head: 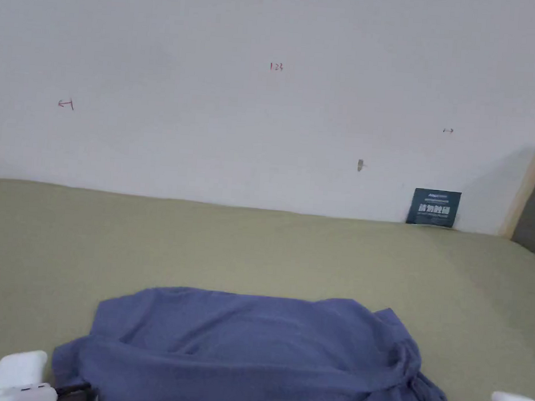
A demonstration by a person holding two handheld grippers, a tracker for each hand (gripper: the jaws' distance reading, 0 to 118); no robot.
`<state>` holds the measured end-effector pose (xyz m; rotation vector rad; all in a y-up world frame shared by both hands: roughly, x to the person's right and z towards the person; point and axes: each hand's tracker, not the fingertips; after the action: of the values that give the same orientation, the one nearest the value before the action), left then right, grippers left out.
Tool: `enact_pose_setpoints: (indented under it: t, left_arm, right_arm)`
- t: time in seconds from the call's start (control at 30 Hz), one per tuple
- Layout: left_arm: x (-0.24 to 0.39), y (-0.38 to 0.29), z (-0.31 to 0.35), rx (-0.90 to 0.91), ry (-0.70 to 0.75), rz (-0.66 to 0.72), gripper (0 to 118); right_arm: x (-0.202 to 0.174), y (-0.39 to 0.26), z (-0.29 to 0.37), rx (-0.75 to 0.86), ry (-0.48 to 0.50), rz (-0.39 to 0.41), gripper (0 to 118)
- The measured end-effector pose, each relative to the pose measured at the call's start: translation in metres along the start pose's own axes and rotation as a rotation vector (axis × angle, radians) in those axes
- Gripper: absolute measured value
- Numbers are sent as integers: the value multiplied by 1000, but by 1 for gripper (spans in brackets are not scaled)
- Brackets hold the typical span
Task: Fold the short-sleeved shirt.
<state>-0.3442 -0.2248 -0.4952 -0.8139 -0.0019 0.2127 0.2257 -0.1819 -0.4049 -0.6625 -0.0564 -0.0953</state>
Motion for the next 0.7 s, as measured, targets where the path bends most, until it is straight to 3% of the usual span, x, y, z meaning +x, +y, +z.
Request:
enact_pose_setpoints:
  t: [0.07,0.13,0.17,0.23,0.27,0.3,0.33,0.37,0.4,0.53,0.57,0.6,0.63,0.7]
  left_arm:
    - [-2,0,-10,-5,11,19,90]
    - [-7,3,-10,-2,21,50,78]
    - [-9,2,-7,17,30,57,66]
    - [-14,6,-5,33,-97,66,18]
    - [-12,7,-4,28,-120,59,8]
    - [-11,7,-7,33,-23,5,8]
    - [-8,9,-9,24,16,-34,7]
    - [-8,10,-10,17,9,-47,7]
    - [-9,11,-10,16,-16,-32,7]
    - [0,9,0,4,-27,-7,7]
    - [-9,11,-5,0,-32,-5,7]
    - [-13,12,-7,-5,-33,-8,7]
    - [-12,14,-7,-11,-32,-14,7]
    - [-13,16,-8,-19,-33,-23,6]
  right_arm:
    - [5,4,-9,-11,-13,2,0]
    - [11,9,-21,-11,5,-6,0]
    - [13,13,-25,-14,15,-4,0]
    - [14,19,-37,-19,28,14,2]
    - [12,23,-43,-26,20,30,15]
    - [14,27,-52,-46,28,31,53]
    - [15,30,-59,-77,29,17,81]
    - [16,31,-66,-102,36,-2,96]
    - [16,33,-74,-108,45,-16,97]
    - [15,34,-107,-177,-13,12,92]
    - [15,34,-112,-203,-6,30,76]
    - [16,34,-112,-230,31,53,35]
    - [15,34,-110,-217,37,63,14]
    - [7,37,-97,-173,23,67,11]
